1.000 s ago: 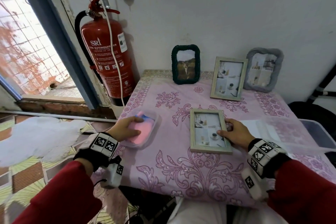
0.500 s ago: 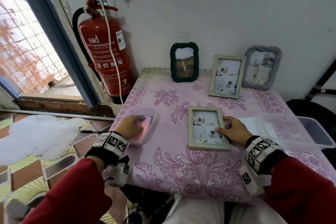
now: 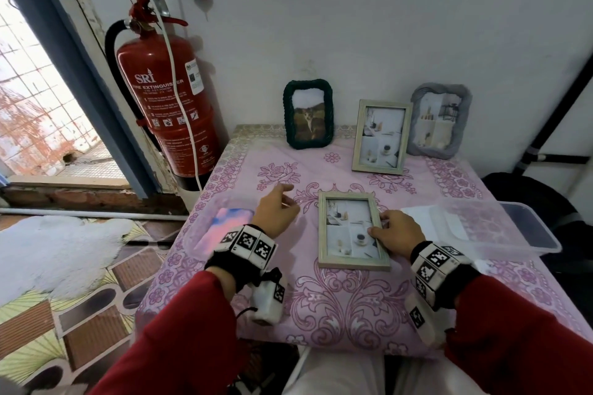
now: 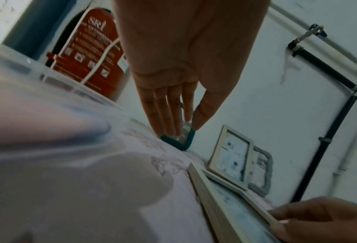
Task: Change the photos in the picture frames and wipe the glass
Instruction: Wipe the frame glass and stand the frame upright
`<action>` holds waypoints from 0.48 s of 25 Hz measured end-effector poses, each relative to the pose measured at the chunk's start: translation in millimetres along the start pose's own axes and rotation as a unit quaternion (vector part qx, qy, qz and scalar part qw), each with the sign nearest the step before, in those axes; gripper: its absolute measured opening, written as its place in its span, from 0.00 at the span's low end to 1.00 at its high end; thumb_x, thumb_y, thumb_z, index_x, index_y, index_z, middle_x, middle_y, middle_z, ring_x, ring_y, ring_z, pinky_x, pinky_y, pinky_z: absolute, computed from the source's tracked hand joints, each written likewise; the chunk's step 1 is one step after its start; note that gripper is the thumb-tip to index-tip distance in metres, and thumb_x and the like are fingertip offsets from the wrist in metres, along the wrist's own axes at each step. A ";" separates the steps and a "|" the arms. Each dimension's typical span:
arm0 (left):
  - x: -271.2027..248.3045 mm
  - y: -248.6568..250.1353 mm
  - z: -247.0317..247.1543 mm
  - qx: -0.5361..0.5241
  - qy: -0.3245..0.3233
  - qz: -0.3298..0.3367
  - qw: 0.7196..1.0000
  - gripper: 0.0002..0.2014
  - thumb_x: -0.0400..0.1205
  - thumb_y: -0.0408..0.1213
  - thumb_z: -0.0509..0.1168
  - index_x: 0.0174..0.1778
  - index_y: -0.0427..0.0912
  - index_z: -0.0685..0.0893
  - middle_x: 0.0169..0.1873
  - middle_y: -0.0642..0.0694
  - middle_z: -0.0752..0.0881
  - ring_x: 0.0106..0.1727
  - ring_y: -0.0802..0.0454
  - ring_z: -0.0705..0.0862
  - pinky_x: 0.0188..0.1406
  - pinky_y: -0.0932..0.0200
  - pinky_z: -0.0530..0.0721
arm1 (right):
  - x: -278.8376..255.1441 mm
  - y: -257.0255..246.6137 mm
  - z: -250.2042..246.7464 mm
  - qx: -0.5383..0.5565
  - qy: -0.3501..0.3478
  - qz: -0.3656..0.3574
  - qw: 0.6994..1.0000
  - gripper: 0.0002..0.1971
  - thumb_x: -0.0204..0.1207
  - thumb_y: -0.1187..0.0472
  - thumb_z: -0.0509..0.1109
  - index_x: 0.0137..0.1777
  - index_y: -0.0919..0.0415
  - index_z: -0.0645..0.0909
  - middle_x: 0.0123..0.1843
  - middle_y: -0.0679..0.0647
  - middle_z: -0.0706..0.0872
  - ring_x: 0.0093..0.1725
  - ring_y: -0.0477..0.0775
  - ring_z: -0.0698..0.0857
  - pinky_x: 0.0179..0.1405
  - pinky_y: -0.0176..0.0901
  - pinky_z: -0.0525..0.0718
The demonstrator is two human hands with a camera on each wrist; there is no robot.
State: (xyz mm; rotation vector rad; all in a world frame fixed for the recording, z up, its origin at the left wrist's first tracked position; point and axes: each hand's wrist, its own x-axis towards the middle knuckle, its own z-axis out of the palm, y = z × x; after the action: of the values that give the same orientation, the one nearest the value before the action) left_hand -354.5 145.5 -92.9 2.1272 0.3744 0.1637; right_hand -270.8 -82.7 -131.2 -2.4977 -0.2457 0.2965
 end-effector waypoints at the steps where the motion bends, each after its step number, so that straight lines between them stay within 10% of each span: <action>1: -0.6 0.1 10.5 -0.026 -0.026 -0.023 0.999 0.22 0.81 0.31 0.63 0.72 0.36 0.69 0.45 0.40 0.84 0.49 0.43 0.82 0.47 0.50 0.82 | -2.4 0.4 0.0 0.005 0.003 0.000 1.000 0.14 0.74 0.56 0.71 0.55 0.64 0.82 0.53 0.62 0.87 0.52 0.63 0.84 0.52 0.50 0.83; 8: -8.5 7.6 43.7 -0.168 -0.102 -0.059 0.979 0.26 0.81 0.34 0.65 0.74 0.43 0.65 0.35 0.46 0.82 0.32 0.56 0.83 0.26 0.68 0.84 | -17.5 -9.8 -15.9 0.080 0.065 -0.033 0.994 0.19 0.73 0.58 0.72 0.63 0.60 0.79 0.41 0.56 0.83 0.47 0.60 0.84 0.42 0.42 0.75; 12: -8.2 18.1 41.7 -0.264 -0.103 -0.059 0.957 0.29 0.81 0.31 0.63 0.74 0.57 0.61 0.43 0.48 0.86 0.35 0.57 0.87 0.31 0.62 0.88 | -21.6 -21.1 -25.0 0.126 0.104 -0.061 0.985 0.19 0.73 0.58 0.73 0.63 0.60 0.78 0.44 0.57 0.84 0.47 0.58 0.84 0.46 0.48 0.80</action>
State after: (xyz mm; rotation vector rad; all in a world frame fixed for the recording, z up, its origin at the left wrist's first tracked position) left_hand -347.8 100.5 -100.6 1.5710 0.2928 -0.0290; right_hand -287.1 -84.8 -95.5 -2.2311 -0.2579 0.0135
